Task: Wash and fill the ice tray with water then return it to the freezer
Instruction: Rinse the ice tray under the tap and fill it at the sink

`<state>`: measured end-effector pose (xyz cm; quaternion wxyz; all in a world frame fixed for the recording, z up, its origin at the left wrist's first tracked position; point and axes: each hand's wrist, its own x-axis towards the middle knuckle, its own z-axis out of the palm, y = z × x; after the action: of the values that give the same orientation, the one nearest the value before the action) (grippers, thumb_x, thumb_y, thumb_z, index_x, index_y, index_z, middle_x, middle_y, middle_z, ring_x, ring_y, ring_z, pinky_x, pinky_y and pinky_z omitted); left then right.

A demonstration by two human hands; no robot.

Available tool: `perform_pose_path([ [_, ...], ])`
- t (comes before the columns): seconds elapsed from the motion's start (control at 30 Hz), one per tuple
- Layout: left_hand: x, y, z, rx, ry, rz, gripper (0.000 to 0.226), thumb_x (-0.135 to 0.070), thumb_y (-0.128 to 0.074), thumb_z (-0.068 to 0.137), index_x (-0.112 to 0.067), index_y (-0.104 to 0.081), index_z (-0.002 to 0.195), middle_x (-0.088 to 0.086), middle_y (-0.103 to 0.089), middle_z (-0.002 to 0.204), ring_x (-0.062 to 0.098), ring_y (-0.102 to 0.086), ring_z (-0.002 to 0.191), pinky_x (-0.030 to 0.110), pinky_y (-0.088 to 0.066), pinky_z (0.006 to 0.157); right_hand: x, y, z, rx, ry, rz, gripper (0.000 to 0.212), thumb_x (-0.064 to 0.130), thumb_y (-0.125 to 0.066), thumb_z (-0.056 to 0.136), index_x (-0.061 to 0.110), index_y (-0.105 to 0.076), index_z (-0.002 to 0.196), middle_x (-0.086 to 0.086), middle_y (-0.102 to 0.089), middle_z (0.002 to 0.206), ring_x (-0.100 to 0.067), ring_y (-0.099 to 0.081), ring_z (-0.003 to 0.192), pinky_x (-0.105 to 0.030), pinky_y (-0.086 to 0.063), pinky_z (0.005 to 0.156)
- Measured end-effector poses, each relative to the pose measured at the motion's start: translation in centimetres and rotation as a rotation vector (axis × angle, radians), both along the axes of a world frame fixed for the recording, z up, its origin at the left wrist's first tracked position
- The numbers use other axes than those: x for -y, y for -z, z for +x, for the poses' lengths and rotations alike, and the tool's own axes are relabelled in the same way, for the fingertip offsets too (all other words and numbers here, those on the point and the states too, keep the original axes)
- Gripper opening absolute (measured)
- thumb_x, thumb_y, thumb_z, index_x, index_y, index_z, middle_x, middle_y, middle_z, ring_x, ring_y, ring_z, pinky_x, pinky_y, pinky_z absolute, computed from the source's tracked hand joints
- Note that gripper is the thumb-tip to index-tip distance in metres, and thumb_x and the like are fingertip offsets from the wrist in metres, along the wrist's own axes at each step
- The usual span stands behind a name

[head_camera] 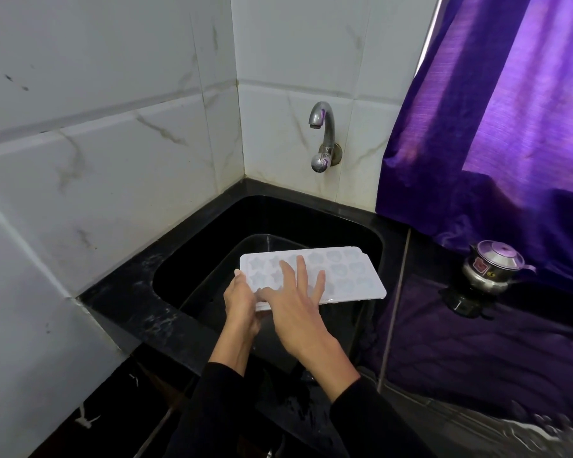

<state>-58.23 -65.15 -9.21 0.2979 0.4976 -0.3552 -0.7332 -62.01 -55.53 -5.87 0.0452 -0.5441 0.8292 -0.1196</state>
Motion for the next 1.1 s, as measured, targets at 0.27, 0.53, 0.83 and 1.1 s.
perform_pose_path([
  [0.27,0.4,0.3,-0.4,-0.017,0.013,0.006,0.045,-0.044,-0.035,0.1,-0.01,-0.06,0.114,0.014,-0.069,0.104,0.031,-0.069,0.09,0.044,-0.057,0.077,-0.5,-0.2,-1.9,0.333,0.077,-0.194,0.057,-0.004,-0.044,0.087,0.028,-0.048,0.134,-0.004,-0.016,0.158,-0.019,0.007,0.149,-0.044,0.019,0.115],
  [0.53,1.2,0.3,0.2,-0.071,0.036,0.011,0.042,-0.044,-0.029,0.101,-0.015,-0.055,0.116,0.012,-0.068,0.104,0.033,-0.067,0.09,0.043,-0.055,0.058,-2.3,1.2,-8.8,0.261,0.742,-0.605,0.048,0.034,-0.047,0.098,0.012,-0.042,0.141,-0.01,-0.037,0.151,-0.025,-0.03,0.142,-0.043,-0.022,0.115],
  [0.83,1.8,0.7,0.6,-0.032,0.087,-0.009,0.043,-0.044,-0.031,0.101,-0.015,-0.056,0.119,0.011,-0.068,0.105,0.031,-0.066,0.094,0.05,-0.056,0.078,-4.0,3.7,-11.2,1.24,0.895,-0.615,0.027,0.037,-0.065,0.089,0.012,-0.066,0.096,-0.009,-0.07,0.099,-0.022,-0.068,0.084,-0.032,-0.056,0.058],
  [1.1,1.9,0.8,0.4,-0.029,0.128,-0.002,0.044,-0.045,-0.03,0.101,-0.013,-0.057,0.114,0.012,-0.069,0.103,0.032,-0.066,0.094,0.052,-0.054,0.084,-4.0,3.4,-10.8,1.14,0.929,-0.775,0.011,0.028,-0.064,0.089,0.02,-0.064,0.082,-0.008,-0.07,0.097,-0.024,-0.069,0.089,-0.036,-0.058,0.068],
])
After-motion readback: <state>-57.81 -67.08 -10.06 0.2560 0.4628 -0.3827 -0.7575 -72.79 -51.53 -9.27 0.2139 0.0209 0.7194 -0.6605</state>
